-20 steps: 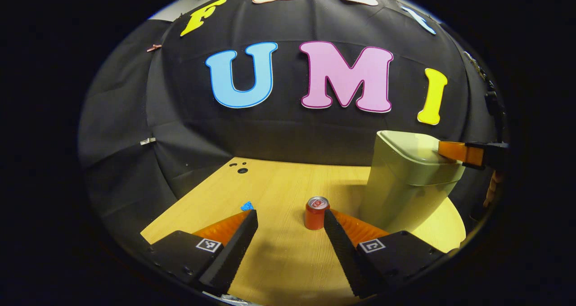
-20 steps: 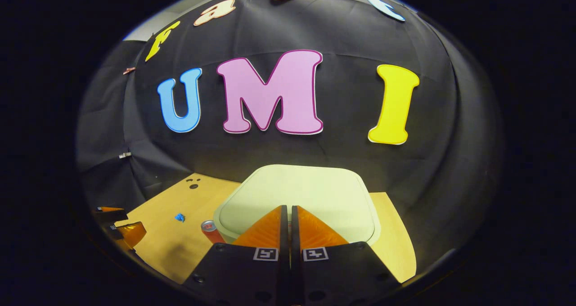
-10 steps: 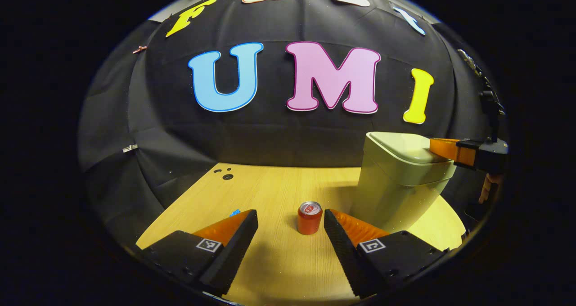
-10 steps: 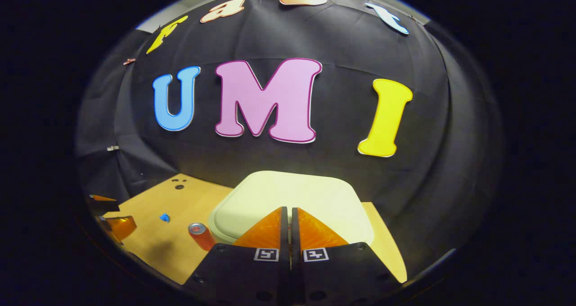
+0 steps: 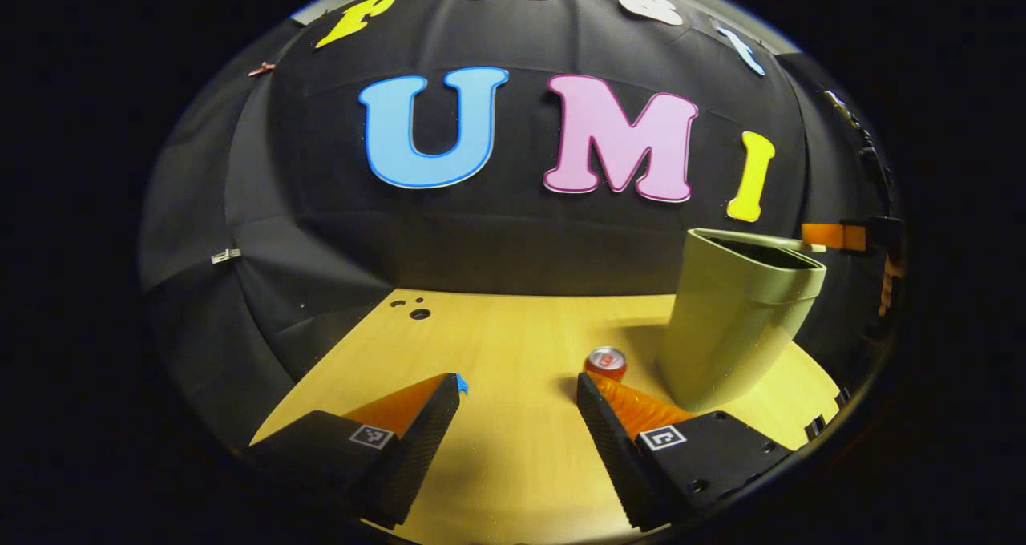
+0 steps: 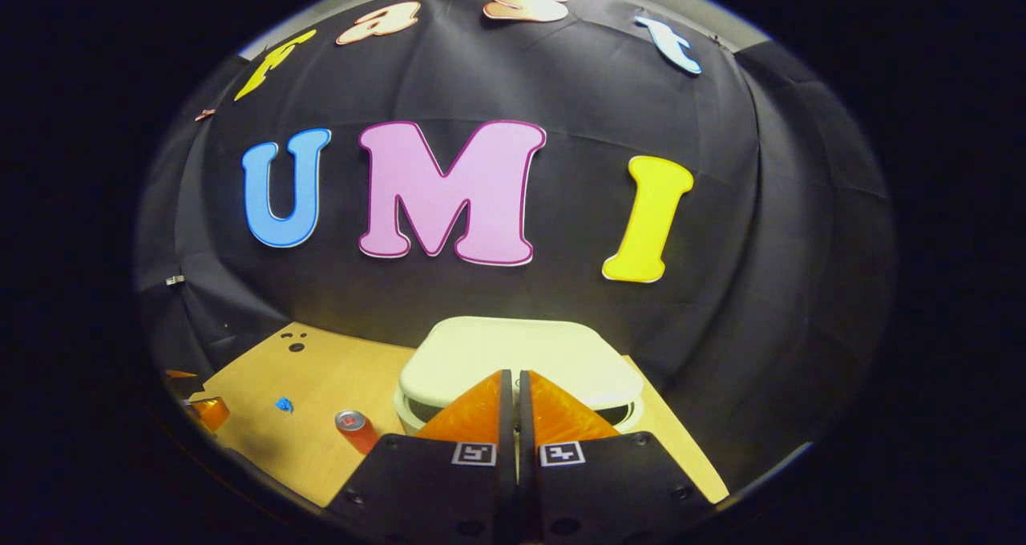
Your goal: Press the lid of the desktop garbage bin to open it, pick up the crumpled paper on the desktop and throw it into the bin, then pick up the pop can on the desktop and drop it into the bin, and finally close the garbage bin lid.
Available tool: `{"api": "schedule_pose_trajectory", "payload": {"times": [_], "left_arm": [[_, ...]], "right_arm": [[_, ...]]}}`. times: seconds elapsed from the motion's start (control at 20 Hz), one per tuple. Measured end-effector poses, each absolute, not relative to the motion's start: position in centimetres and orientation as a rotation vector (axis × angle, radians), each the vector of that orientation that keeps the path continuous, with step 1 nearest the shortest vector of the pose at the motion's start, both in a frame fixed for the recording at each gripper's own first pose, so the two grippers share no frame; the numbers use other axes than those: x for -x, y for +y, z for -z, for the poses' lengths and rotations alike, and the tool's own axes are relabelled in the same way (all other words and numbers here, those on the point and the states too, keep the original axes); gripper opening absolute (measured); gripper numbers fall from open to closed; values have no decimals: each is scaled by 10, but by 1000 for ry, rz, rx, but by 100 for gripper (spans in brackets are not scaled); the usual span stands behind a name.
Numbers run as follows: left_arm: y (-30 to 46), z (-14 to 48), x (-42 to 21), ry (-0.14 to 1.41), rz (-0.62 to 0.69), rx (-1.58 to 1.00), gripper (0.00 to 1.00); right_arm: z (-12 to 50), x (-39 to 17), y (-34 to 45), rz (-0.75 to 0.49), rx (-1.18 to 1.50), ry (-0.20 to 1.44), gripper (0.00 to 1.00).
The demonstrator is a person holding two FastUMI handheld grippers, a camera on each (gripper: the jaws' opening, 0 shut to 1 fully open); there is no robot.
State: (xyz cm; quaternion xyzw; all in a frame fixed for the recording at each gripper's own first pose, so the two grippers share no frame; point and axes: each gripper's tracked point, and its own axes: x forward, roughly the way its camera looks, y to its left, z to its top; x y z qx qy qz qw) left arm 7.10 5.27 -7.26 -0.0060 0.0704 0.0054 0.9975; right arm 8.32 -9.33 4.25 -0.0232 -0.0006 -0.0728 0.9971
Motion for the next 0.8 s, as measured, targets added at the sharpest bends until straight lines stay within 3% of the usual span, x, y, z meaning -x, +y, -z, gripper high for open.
{"api": "schedule_pose_trajectory", "payload": {"times": [0.15, 0.35, 0.8], "left_arm": [[81, 86, -75, 155, -37, 41, 99], [103, 97, -79, 172, -53, 48, 96], [124, 137, -136, 214, -34, 0, 96]], "right_arm": [[-41, -70, -81, 149, 59, 0, 5], [-26, -52, -66, 148, 49, 22, 5], [33, -17, -60, 206, -26, 202, 7]]}}
